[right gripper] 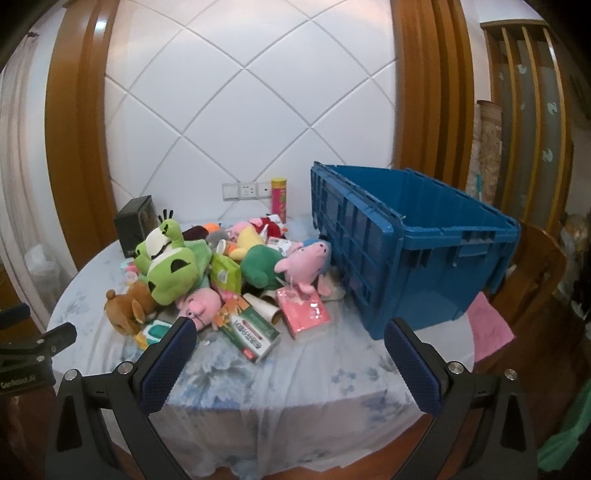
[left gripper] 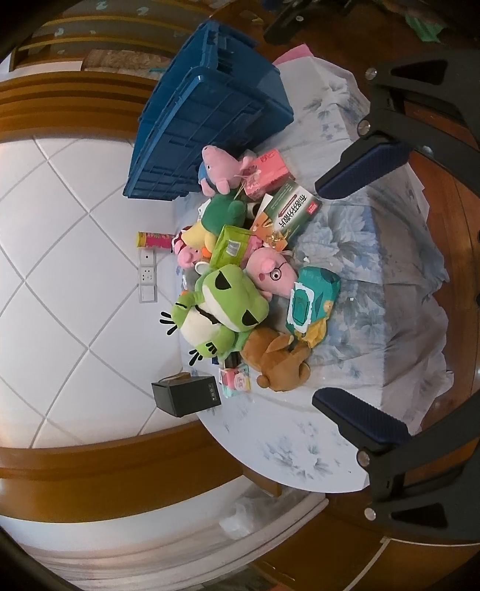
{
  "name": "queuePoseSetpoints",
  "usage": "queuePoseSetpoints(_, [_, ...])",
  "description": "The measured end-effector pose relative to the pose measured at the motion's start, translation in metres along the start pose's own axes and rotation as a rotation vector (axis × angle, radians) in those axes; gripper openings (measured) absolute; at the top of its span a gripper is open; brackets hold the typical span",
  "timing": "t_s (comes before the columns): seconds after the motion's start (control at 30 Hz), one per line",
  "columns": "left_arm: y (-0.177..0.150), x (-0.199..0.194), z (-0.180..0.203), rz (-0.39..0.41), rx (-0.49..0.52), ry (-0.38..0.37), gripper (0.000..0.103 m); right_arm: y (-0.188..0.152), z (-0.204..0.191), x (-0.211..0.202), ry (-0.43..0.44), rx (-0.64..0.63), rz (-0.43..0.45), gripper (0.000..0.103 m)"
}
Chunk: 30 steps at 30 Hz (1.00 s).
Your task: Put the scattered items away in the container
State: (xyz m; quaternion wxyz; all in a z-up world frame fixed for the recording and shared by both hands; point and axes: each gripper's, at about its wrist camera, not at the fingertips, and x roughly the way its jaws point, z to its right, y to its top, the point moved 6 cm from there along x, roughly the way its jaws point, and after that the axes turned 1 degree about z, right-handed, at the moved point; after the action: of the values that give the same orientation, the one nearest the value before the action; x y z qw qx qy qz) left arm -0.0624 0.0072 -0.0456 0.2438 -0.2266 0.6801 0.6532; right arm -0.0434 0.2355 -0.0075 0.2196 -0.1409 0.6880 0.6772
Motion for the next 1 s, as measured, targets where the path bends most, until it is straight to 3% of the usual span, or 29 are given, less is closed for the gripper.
queuePoseSetpoints(1.0, [0.001,0.01,-0.007,-0.014,-0.025,0.032,0.103,0.005,0.005,0.019,0.023,0.002,-0.011,0.103])
